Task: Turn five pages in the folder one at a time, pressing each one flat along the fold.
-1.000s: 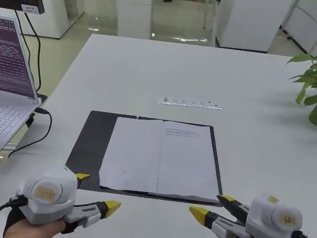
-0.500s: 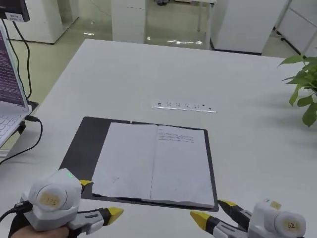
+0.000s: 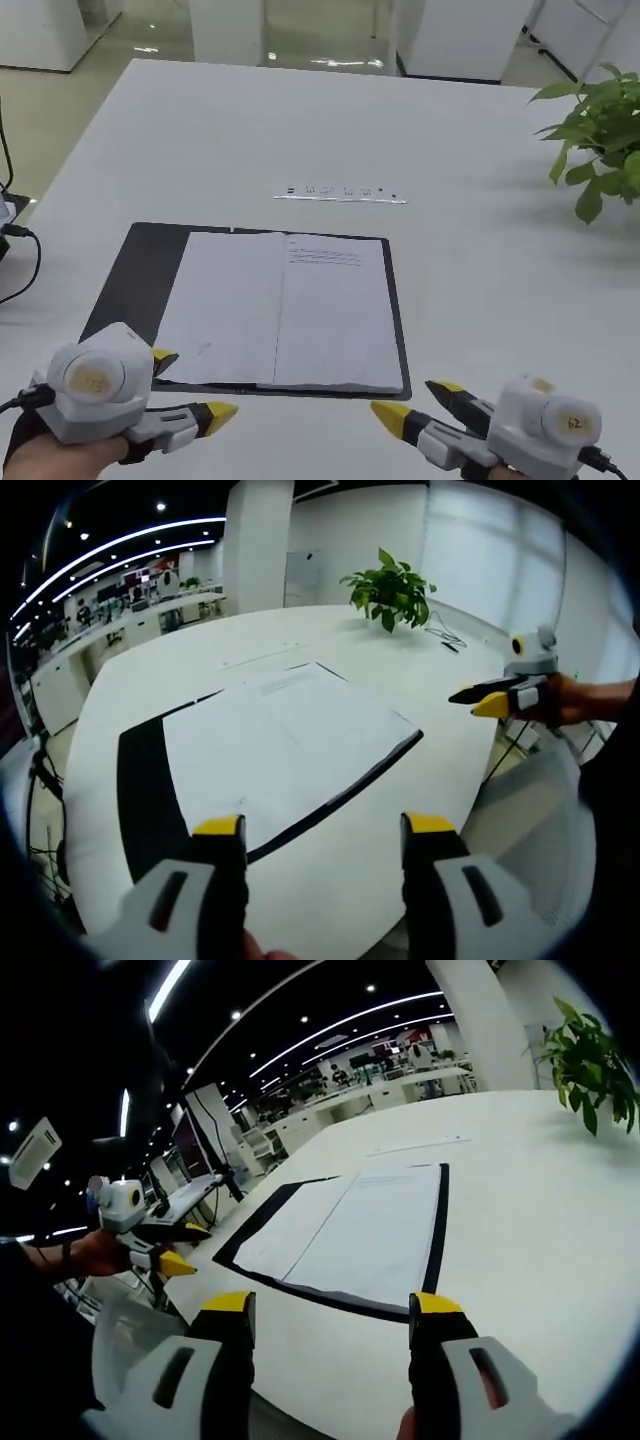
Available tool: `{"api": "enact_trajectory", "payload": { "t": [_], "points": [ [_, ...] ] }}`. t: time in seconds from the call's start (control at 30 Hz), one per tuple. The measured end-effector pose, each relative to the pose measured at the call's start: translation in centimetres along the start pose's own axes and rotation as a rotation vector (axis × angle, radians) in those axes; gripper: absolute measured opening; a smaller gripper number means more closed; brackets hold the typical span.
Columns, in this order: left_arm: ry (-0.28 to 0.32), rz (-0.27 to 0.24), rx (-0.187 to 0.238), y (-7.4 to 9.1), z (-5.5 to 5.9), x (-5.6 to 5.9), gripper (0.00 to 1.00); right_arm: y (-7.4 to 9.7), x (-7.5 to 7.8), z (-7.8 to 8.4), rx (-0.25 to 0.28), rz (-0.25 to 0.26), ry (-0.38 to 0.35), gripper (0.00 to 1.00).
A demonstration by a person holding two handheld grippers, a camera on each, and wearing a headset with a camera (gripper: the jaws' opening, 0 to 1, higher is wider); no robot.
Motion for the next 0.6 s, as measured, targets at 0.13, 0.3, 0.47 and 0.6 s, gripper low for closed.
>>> {"api": "enact_trajectory", "payload": {
  "t": [0.13, 0.3, 0.47, 0.6],
  "points": [
    [-0.024, 0.023, -0.019, -0.9, -0.6, 0.7, 0.62, 0.5, 0.6, 0.3, 0.022, -0.001, -0.033, 0.60],
    [-0.047, 0.055, -0.029, -2.3, -1.7, 1.5, 0.62, 1.0, 1.3, 0.8, 0.017, 0.004, -0.059, 0.60],
    [-0.060, 0.087, -0.020, -3.6, -2.9, 2.3, 0.62, 1.5, 1.8, 0.9, 0.034, -0.008, -0.115, 0.60],
    [-0.067, 0.106, -0.019, -4.7, -3.8, 2.9, 0.61, 1.7, 2.3, 0.8, 0.055, -0.009, -0.151, 0.60]
  ]
}}
Point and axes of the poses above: the centre of the closed fingertips' face, and the gripper's own axes: y roughly backward along the fingers, x roughly to its right, z roughly out of its underside, the point moved 7 cm from there along y, roughly backward along the fingers, and after that the axes turned 10 degrees about -x, right-handed, at the moved point
